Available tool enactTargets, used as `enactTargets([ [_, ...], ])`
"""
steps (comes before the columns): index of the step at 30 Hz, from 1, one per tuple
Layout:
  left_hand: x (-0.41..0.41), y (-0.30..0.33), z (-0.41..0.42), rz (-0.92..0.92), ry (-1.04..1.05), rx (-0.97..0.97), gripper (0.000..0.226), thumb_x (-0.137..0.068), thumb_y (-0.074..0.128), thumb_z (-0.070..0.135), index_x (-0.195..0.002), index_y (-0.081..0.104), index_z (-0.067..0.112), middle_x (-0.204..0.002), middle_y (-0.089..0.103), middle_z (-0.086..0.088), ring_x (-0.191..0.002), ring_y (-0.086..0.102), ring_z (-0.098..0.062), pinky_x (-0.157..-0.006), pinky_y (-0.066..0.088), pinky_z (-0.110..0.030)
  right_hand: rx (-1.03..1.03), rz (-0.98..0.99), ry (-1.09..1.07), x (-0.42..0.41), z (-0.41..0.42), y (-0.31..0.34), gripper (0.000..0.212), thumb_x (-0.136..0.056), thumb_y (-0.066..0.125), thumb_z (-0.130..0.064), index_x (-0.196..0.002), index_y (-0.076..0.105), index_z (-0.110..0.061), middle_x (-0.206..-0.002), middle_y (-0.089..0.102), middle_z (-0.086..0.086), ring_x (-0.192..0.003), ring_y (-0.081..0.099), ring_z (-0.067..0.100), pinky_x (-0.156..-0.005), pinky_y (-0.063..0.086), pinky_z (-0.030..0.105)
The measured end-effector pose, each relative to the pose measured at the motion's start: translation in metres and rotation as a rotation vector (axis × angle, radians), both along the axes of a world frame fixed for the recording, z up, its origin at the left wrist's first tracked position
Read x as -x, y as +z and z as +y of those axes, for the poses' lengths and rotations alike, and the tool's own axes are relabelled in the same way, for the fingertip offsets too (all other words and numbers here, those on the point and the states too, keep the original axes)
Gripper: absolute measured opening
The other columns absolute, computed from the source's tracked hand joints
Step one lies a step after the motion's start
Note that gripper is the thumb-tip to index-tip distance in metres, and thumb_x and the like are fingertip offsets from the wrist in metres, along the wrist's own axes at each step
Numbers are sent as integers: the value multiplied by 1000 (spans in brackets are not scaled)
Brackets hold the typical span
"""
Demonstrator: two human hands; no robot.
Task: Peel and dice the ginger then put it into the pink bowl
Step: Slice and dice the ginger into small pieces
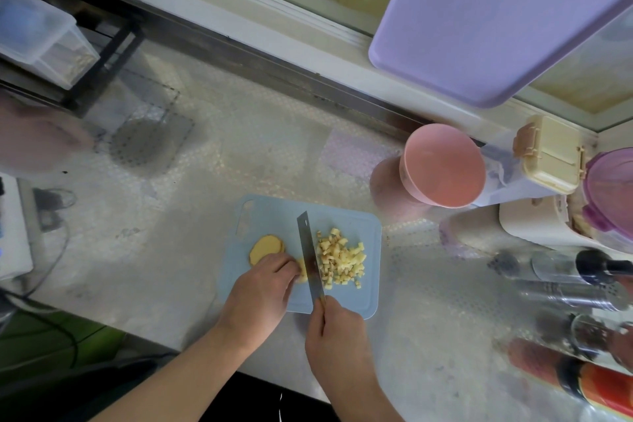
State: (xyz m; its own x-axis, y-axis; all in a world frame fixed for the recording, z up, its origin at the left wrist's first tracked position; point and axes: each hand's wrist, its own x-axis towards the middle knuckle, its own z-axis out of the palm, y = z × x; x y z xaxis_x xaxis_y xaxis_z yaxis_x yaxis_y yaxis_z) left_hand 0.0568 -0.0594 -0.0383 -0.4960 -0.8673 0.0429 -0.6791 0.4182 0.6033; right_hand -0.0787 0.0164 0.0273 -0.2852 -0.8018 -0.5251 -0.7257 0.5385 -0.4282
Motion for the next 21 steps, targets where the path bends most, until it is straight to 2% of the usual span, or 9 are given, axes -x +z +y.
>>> enactTargets([
  [5, 0, 0, 0, 5, 1, -9, 15, -82, 82, 7, -92, 78, 16, -96, 71, 5, -88, 68, -15, -62, 58, -26, -59, 16, -3, -4, -1, -3, 30, -105, 37, -30, -81, 48, -17, -72, 56, 0, -61, 51, 14, -52, 38, 23],
  [8, 1, -1, -2, 0, 7, -27, 14, -81, 83, 5, -88, 77, 16, -91, 69, 5, -85, 67, -16, -60, 54, -26, -86, 65, 31, -10, -12, -9, 21, -104, 37, -24, -86, 45, -17, -79, 56, 2, -70, 54, 21, -60, 40, 28],
  [11, 1, 1, -2, 12, 6, -28, 12, -83, 81, 5, -86, 75, 16, -90, 68, 5, -84, 66, -15, -60, 54, -26, -52, 74, 41, -12, -22, -12, 19, -106, 37, -24, -89, 45, -19, -81, 57, 1, -73, 55, 21, -62, 40, 28],
  [13, 1, 3, -2, 20, 7, -40, 12, -83, 80, 6, -88, 76, 17, -93, 69, 6, -85, 67, -14, -61, 56, -26, -15, 66, 26, -10, -20, -12, 24, -107, 37, -25, -86, 45, -19, -78, 59, 1, -69, 56, 18, -59, 42, 27],
  [17, -1, 0, -1, 34, 24, -51, 12, -85, 79, 6, -91, 76, 17, -95, 70, 6, -85, 68, -15, -63, 59, -29, -7, 7, 7, -6, -8, -4, 35, -107, 38, -24, -72, 36, -21, -63, 46, -3, -54, 42, 12, -49, 34, 25],
  [21, -1, -1, -1, 38, 39, -52, 14, -84, 81, 6, -89, 74, 17, -92, 69, 6, -83, 67, -16, -61, 57, -28, 8, -2, 10, -7, 0, -1, 35, -106, 39, -26, -72, 37, -20, -62, 43, -4, -54, 41, 13, -49, 32, 24],
])
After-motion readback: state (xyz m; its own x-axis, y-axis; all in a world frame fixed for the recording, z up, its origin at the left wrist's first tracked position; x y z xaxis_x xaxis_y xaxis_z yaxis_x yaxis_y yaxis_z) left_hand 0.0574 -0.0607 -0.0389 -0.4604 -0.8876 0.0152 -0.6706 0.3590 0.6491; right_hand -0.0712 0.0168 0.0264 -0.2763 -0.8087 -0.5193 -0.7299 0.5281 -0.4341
